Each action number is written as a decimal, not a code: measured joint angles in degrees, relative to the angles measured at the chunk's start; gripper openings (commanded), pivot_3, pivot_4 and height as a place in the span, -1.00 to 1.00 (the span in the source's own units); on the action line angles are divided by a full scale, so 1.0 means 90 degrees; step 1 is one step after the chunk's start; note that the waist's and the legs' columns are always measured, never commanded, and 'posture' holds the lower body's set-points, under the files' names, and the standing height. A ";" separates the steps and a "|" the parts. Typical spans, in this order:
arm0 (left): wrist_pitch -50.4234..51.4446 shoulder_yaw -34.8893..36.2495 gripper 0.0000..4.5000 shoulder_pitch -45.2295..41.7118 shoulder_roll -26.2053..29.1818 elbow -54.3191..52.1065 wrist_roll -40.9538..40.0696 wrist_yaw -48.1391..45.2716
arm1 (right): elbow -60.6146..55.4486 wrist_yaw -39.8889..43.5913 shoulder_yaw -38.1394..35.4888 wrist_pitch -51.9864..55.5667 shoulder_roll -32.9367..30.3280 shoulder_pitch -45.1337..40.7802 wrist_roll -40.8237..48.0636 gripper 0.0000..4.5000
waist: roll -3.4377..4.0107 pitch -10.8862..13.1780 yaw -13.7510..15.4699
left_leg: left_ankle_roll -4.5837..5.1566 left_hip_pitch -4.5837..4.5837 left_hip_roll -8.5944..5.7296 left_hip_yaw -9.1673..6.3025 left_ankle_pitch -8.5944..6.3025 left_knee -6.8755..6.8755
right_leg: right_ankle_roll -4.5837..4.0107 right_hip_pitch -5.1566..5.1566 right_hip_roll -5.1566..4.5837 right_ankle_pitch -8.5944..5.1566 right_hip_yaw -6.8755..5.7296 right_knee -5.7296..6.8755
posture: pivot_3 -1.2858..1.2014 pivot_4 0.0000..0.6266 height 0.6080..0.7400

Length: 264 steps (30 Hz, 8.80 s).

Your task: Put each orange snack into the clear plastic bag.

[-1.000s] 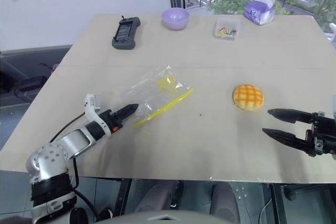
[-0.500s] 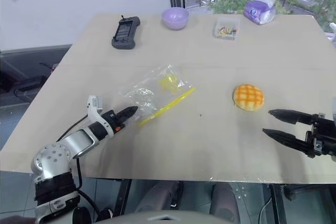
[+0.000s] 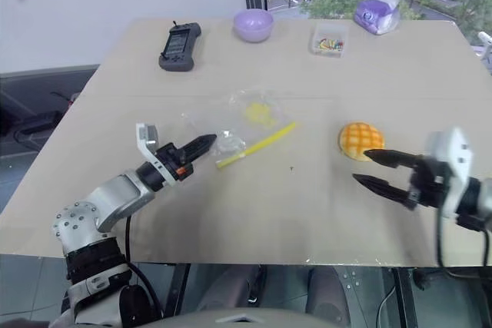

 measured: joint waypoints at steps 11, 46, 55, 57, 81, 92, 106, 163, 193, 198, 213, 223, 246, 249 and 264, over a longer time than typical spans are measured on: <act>-0.1132 -0.0773 -0.97 -0.0098 -0.0775 -0.0244 -0.1551 0.1677 | 0.1569 -0.1941 0.3436 -0.1128 0.0910 -0.2197 -0.4078 0.09 | -0.0008 -0.0001 0.0007 | -0.0003 -0.0005 -0.0006 0.0022 0.0003 0.0005 | -0.0002 -0.0017 0.0003 0.0000 0.0021 0.0009 | 0.03 -0.52 1.00; -0.1019 -0.0908 -0.97 0.0023 -0.0913 -0.0512 -0.1554 0.1642 | 0.5279 -0.2890 0.4143 -0.3250 0.3291 -0.4001 -0.5465 0.09 | -0.0016 -0.0004 -0.0178 | -0.0008 0.0006 0.0015 0.0092 0.0006 0.0006 | -0.0005 -0.0065 0.0039 0.0000 0.0106 0.0068 | 0.03 -0.52 1.00; -0.0989 -0.0958 -1.00 0.0183 -0.0860 -0.0513 -0.1555 0.1553 | 0.5626 -0.3089 0.4036 -0.3505 0.3435 -0.4142 -0.5438 -0.89 | -0.0016 -0.0004 -0.0176 | -0.0008 0.0006 0.0015 0.0095 0.0006 0.0005 | -0.0005 -0.0069 0.0040 0.0001 0.0110 0.0070 | 0.03 -0.52 1.00; -0.0984 -0.0967 -1.00 0.0238 -0.0831 -0.0513 -0.1554 0.1548 | 0.5635 -0.3102 0.4029 -0.3545 0.3445 -0.4156 -0.5428 -0.98 | -0.0016 -0.0004 -0.0177 | -0.0009 0.0006 0.0016 0.0095 0.0006 0.0004 | -0.0005 -0.0071 0.0041 0.0001 0.0111 0.0070 | 0.03 -0.52 1.00; -0.2215 -0.2356 0.04 -0.0773 0.3723 -0.2049 0.3758 -0.3184 | 0.4404 -0.3811 0.4431 -0.1759 0.3685 -0.5083 -0.7596 -1.00 | -0.0034 0.0011 -0.0249 | -0.0036 -0.0025 0.0051 0.0129 0.0010 -0.0038 | -0.0028 -0.0147 0.0084 0.0011 0.0154 0.0068 | 0.03 -0.52 1.00; -0.3975 -0.4891 0.04 -0.0709 0.3833 -0.2998 0.7577 -0.4699 | 0.5256 -0.4028 0.4704 -0.0725 0.4694 -0.5580 -0.7868 -1.00 | -0.0034 0.0014 -0.0385 | -0.0049 -0.0015 0.0088 0.0155 0.0018 -0.0077 | -0.0042 -0.0168 0.0111 0.0020 0.0179 0.0069 | 0.03 -0.52 1.00; -0.5718 -0.5473 0.04 -0.0167 0.3207 -0.2298 1.1952 -0.3352 | 0.5499 -0.4331 0.4596 -0.0178 0.5048 -0.5732 -0.7728 -1.00 | -0.0032 0.0015 -0.0370 | -0.0055 -0.0018 0.0095 0.0158 0.0021 -0.0088 | -0.0045 -0.0184 0.0116 0.0023 0.0181 0.0076 | 0.03 -0.52 1.00; -0.6574 -0.4414 -1.00 0.0208 0.1541 -0.0859 1.2057 -0.3778 | 0.2197 -0.2242 0.3564 0.1420 0.4602 -0.4508 -0.5754 -0.22 | -0.0035 0.0010 -0.0357 | -0.0059 -0.0016 0.0110 0.0152 0.0024 -0.0058 | -0.0048 -0.0177 0.0122 0.0026 0.0168 0.0102 | 0.03 -0.52 1.00; -0.7091 -0.4397 -1.00 0.0117 0.1288 -0.0650 1.1424 -0.4388 | 0.2467 -0.3108 0.3114 0.2674 0.5306 -0.4511 -0.3573 -0.98 | -0.0034 0.0010 -0.0356 | -0.0058 -0.0016 0.0110 0.0151 0.0023 -0.0050 | -0.0053 -0.0179 0.0122 0.0030 0.0167 0.0103 | 0.03 -0.52 1.00; -0.7155 -0.4451 -1.00 0.0227 0.1290 -0.0762 1.1296 -0.4645 | 0.2787 -0.3256 0.3047 0.2580 0.5265 -0.4567 -0.3492 -0.98 | -0.0034 0.0010 -0.0355 | -0.0058 -0.0017 0.0110 0.0152 0.0023 -0.0050 | -0.0054 -0.0180 0.0122 0.0030 0.0167 0.0103 | 0.03 -0.52 1.00; -0.7217 -0.4432 -1.00 0.0153 0.1454 -0.0928 1.1215 -0.5000 | 0.4635 -0.3396 0.5315 -0.1653 0.3288 -0.4701 -0.5887 -0.04 | -0.0035 0.0009 -0.0351 | -0.0059 -0.0016 0.0108 0.0155 0.0024 -0.0044 | -0.0053 -0.0176 0.0122 0.0030 0.0166 0.0100 | 0.03 -0.52 1.00; -0.7215 -0.4429 -1.00 0.0121 0.1434 -0.0863 1.1329 -0.4828 | 0.5108 -0.3564 0.5495 -0.2548 0.3088 -0.4860 -0.6968 0.54 | -0.0037 0.0008 -0.0342 | -0.0059 -0.0014 0.0111 0.0156 0.0024 -0.0037 | -0.0053 -0.0169 0.0125 0.0031 0.0167 0.0101 | 0.03 -0.52 1.00; -0.6960 -0.4315 -1.00 0.0018 0.1307 -0.0676 1.1680 -0.4157 | 0.1344 -0.0888 0.3059 -0.0565 0.2578 -0.3665 -0.3184 0.54 | -0.0039 0.0008 -0.0295 | -0.0057 -0.0016 0.0114 0.0146 0.0021 -0.0024 | -0.0053 -0.0155 0.0125 0.0032 0.0157 0.0099 | 0.03 -0.52 1.00; -0.6932 -0.4313 -1.00 0.0020 0.1289 -0.0676 1.1691 -0.4134 | 0.1713 -0.1319 0.2562 -0.0145 0.2473 -0.3652 -0.3151 0.54 | -0.0040 0.0007 -0.0233 | -0.0057 -0.0016 0.0112 0.0145 0.0021 -0.0022 | -0.0055 -0.0155 0.0126 0.0033 0.0154 0.0099 | 0.03 -0.52 1.00; -0.6842 -0.4308 -1.00 0.0070 0.1290 -0.0677 1.1695 -0.4134 | 0.2615 -0.2410 0.1623 0.2303 0.2361 -0.3008 -0.2616 0.54 | -0.0046 -0.0001 -0.0143 | -0.0057 -0.0016 0.0113 0.0147 0.0021 -0.0024 | -0.0056 -0.0153 0.0124 0.0034 0.0154 0.0097 | 0.03 -0.52 1.00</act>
